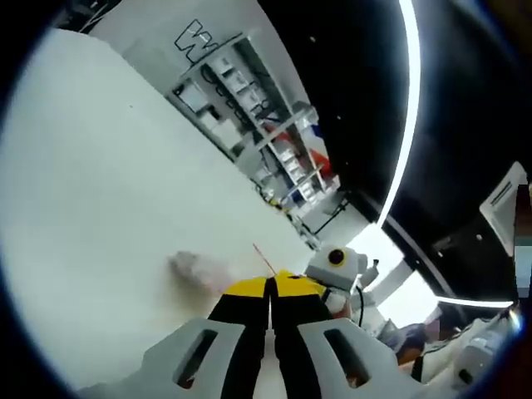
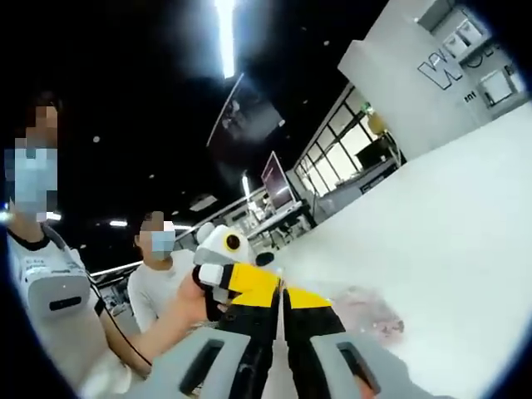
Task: Open the resealable bag by pulling the two sides of the seal apart until the entire bag opening is separated and visibly accessible.
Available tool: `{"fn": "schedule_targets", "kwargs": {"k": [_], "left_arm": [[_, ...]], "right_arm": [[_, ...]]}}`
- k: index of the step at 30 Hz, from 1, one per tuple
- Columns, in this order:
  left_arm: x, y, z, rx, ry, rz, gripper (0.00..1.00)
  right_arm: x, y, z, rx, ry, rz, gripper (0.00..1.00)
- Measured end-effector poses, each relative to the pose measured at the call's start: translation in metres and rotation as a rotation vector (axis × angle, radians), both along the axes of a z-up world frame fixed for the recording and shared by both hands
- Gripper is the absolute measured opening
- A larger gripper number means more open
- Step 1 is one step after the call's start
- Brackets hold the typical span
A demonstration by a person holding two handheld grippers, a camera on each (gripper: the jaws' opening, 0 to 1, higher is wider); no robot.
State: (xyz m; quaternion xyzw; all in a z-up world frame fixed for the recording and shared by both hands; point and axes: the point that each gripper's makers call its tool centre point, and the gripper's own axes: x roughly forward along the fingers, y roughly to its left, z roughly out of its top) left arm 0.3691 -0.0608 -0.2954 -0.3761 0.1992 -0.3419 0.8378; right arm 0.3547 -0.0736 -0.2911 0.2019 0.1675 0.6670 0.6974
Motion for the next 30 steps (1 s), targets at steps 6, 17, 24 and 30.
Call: {"fn": "schedule_targets", "kwargs": {"k": [6,17,24,30], "left_arm": [[0.001,0.001,-0.001,0.003,0.001,0.003,0.01],[0.001,0.003,-0.005,0.007,-0.001,0.011,0.02],[-0.001,0.0,-0.014,0.004,0.027,0.007,0.1],[-0.002,-0.002,-0.013,-0.022,0.036,-0.002,0.11]], "right_arm": [[0.0,0.001,-0.001,-0.017,-0.01,0.001,0.0],[0.0,0.002,-0.002,-0.017,0.005,-0.01,0.0],[-0.002,0.002,-0.002,-0.008,0.01,-0.01,0.0],[-0.002,0.001,-0.001,-0.001,0.014,-0.011,0.0]]}}
